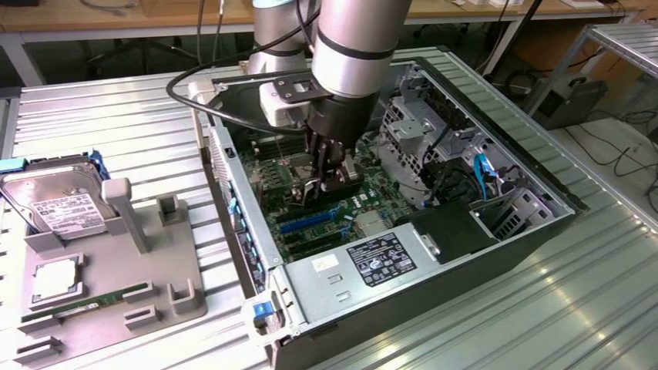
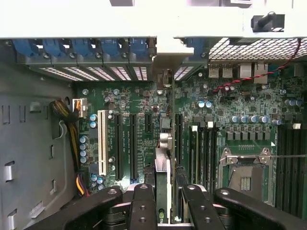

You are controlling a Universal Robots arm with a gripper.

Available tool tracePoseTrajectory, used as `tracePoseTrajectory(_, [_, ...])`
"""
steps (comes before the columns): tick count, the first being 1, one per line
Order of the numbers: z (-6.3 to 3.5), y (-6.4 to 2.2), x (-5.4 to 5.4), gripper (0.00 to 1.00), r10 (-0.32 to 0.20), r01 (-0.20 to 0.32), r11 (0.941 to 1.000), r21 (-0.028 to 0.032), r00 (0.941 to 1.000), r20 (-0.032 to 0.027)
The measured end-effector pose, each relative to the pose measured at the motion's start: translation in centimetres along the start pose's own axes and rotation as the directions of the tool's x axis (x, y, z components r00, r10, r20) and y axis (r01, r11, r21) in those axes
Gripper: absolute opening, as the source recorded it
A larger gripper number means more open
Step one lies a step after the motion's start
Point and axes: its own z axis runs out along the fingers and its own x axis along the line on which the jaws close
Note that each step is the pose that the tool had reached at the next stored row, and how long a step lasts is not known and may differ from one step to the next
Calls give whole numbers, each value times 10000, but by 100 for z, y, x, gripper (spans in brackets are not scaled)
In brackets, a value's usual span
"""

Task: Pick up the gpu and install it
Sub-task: 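Insert the gpu into the slot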

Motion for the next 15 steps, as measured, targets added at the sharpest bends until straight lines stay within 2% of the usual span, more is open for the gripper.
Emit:
tracePoseTrajectory(9, [141,14,1,26,-1,1,10000,1,10000,78])
tracePoseTrajectory(15, [237,11,1,26,-4,4,10000,0,10000,84])
